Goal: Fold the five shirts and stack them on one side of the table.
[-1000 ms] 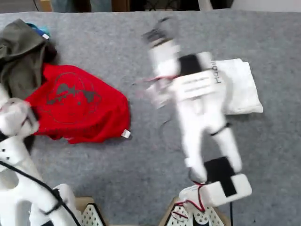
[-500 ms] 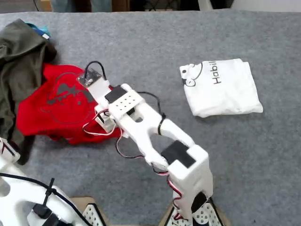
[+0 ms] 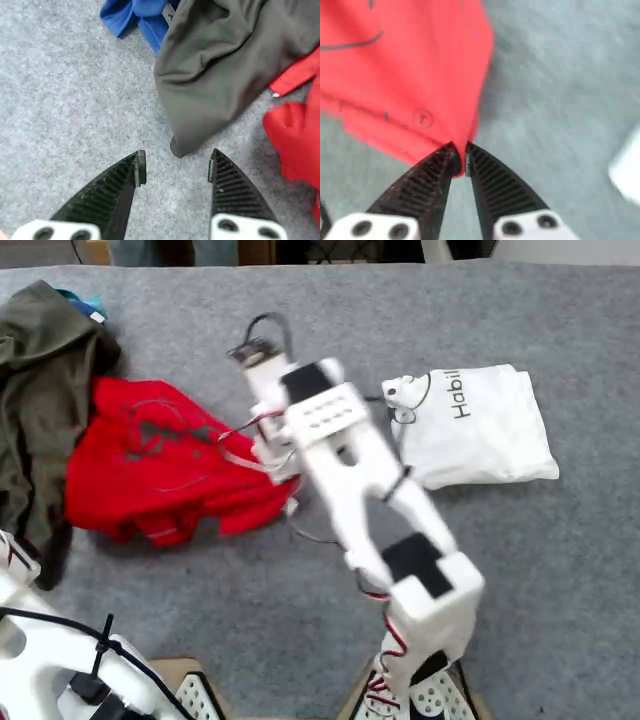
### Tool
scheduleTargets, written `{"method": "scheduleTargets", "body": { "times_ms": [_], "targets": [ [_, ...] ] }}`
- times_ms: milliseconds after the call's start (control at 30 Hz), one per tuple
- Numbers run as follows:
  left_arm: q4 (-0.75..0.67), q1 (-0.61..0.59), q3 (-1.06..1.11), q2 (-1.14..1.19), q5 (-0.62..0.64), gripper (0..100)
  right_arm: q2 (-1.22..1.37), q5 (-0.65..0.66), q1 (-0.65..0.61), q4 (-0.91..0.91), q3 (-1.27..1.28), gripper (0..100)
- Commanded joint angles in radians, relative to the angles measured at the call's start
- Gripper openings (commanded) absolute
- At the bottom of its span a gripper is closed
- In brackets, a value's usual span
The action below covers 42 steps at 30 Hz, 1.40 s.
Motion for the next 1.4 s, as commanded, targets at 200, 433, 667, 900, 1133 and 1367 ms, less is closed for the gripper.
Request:
{"method": "scheduleTargets", "body": {
  "times_ms": [200, 433, 667, 900, 1133, 1367],
  "targets": [
    [-0.012, 0.070, -0.001, -0.008, -0.006, 22, -0.401, 0.216, 0.318, 0.078, 0.177, 1.4],
    [-0.011, 0.148, -0.001, -0.008, -0.005, 22, -0.547, 0.422, 0.446, 0.015, 0.527, 1.5],
    [0.101, 0.389, -0.013, -0.018, 0.015, 22, -0.581, 0.308, 0.373, -0.132, 0.645, 1.5],
    [0.279, 0.880, -0.166, -0.018, 0.203, 22, -0.581, 0.247, 0.440, -0.295, 0.647, 1.5],
    [0.244, 1.369, -0.153, -0.006, 0.158, 22, -0.579, 0.295, 0.601, -0.502, 0.657, 1.5],
    [0.098, 1.534, -0.136, 0.147, 0.157, 22, -0.581, 0.187, 0.752, -0.861, 0.851, 1.5]
  ]
}}
